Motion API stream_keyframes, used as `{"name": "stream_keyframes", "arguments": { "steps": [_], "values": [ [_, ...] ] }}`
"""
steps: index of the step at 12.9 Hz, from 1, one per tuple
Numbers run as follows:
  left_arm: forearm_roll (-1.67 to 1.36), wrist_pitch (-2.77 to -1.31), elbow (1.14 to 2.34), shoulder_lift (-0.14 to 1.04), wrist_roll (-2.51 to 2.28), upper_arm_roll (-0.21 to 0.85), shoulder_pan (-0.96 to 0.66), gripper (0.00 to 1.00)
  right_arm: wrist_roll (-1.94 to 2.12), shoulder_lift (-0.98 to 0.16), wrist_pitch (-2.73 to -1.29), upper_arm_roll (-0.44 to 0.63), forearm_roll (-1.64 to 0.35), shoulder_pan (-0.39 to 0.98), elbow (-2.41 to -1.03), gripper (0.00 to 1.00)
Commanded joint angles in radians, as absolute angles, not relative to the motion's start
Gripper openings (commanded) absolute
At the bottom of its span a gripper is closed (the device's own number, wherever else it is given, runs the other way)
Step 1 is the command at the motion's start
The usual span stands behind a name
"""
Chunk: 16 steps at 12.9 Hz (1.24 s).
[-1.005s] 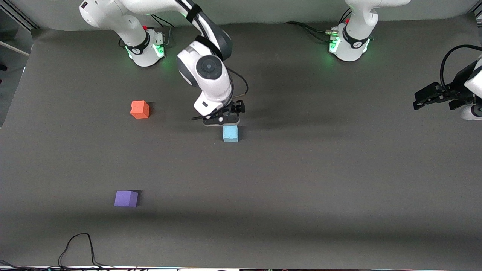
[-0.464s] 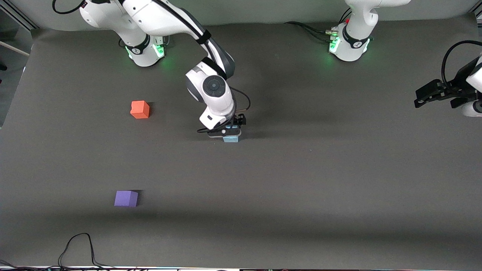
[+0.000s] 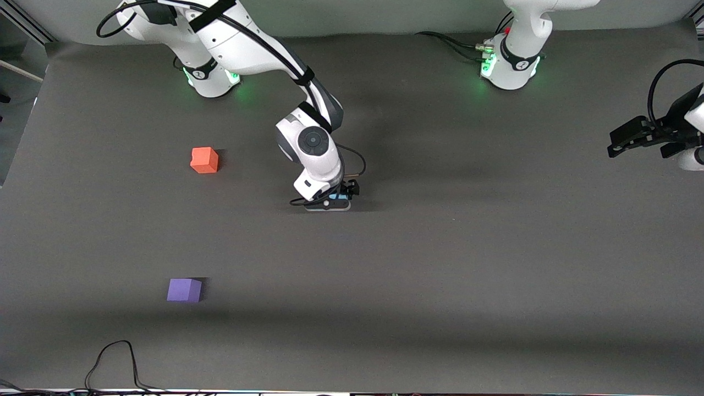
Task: Place blue block between orange and purple blocks
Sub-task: 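Lower the right gripper and close it on the blue cube, then carry the blue cube with the right gripper past the orange cube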
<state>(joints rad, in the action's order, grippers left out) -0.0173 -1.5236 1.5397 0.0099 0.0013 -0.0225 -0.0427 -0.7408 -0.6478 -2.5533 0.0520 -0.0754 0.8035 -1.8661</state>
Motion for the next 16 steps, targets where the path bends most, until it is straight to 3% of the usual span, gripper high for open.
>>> {"name": "stream_keyframes", "arguments": {
  "steps": [1,2,3,5,6,13,16],
  "values": [
    [-0.005,-1.514,1.559,-0.008,0.017,-0.032,-0.057,1.0,-0.765,-0.644,-2.553,0.054,-0.078,0.805,-1.855,0.95],
    [-0.005,-1.516,1.559,-0.008,0.017,-0.032,-0.057,1.0,-0.765,-0.643,-2.553,0.054,-0.078,0.805,-1.855,0.83],
    [-0.005,-1.516,1.56,-0.009,0.029,-0.032,-0.057,1.0,-0.765,-0.638,-2.551,0.054,-0.078,0.807,-1.855,0.57],
    [-0.003,-1.513,1.562,-0.009,0.07,-0.035,-0.057,1.0,-0.758,-0.615,-2.534,0.055,-0.078,0.805,-1.855,0.13],
    [-0.003,-1.513,1.562,-0.009,0.071,-0.034,-0.057,1.0,-0.753,-0.585,-2.49,0.06,-0.078,0.805,-1.855,0.04],
    [0.029,-1.517,1.559,-0.005,0.074,-0.029,-0.064,1.0,-0.709,-0.142,-1.925,0.188,-0.078,0.805,-1.772,0.05],
    [0.029,-1.52,1.557,-0.005,0.072,-0.029,-0.066,1.0,-0.704,-0.089,-1.726,0.28,-0.077,0.807,-1.619,0.1]
  ]
}}
